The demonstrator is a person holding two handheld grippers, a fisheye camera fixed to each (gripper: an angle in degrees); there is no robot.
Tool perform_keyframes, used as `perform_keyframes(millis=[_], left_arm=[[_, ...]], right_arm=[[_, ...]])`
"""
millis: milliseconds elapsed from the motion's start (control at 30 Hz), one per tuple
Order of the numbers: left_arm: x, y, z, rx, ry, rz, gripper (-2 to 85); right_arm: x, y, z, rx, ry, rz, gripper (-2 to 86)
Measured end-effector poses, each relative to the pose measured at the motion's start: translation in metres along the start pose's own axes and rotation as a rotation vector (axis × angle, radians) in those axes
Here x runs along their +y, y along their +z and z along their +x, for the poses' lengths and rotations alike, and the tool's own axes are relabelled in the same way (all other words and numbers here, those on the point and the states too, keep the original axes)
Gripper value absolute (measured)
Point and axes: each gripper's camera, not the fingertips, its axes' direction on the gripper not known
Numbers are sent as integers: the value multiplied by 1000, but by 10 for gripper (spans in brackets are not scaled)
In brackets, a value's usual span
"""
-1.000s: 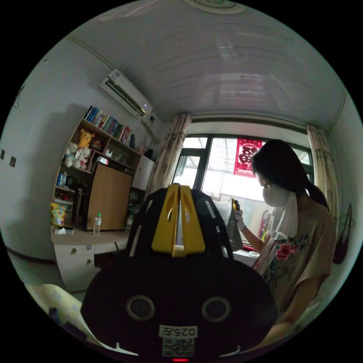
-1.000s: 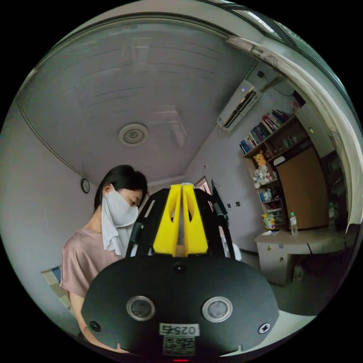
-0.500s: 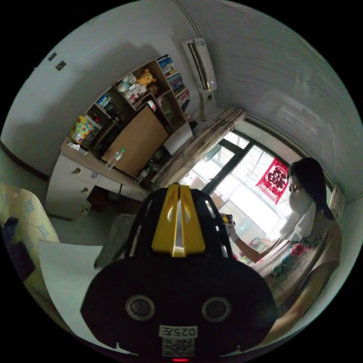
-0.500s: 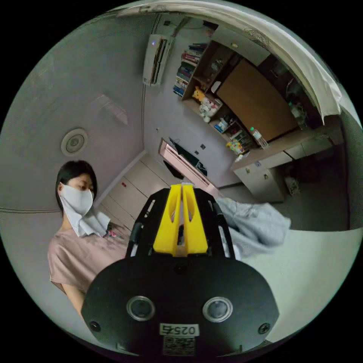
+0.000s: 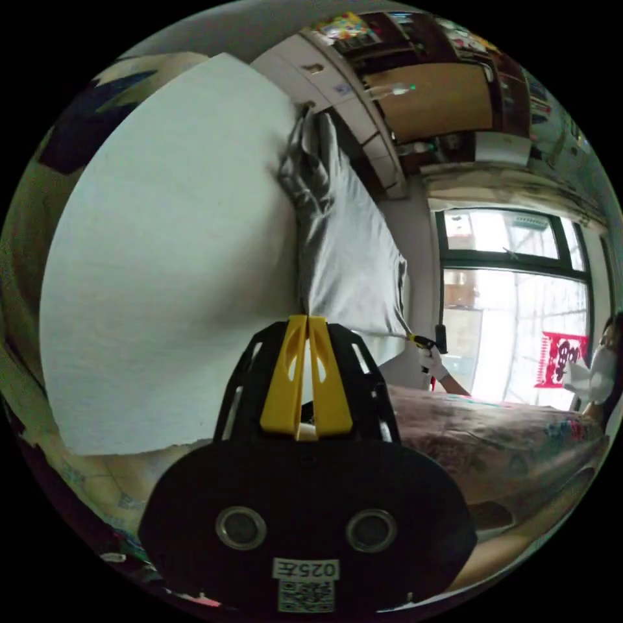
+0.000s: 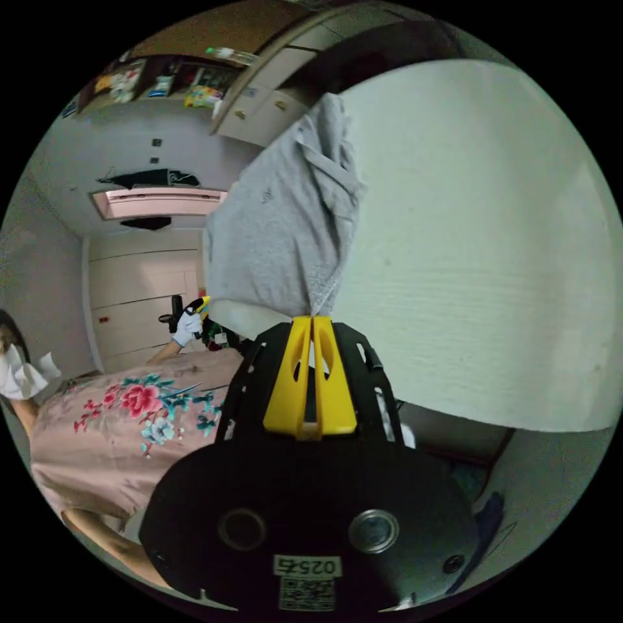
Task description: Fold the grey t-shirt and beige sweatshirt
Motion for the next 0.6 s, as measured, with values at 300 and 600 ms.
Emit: perform_keyframes(millis=[300, 600], left_arm=[[13, 27, 26, -196, 38, -168, -9], [43, 40, 50, -260, 62, -290, 42]], right_arm=[[-22, -7, -61, 205, 80, -90, -9], [-28, -31, -106, 94, 92, -95, 2]])
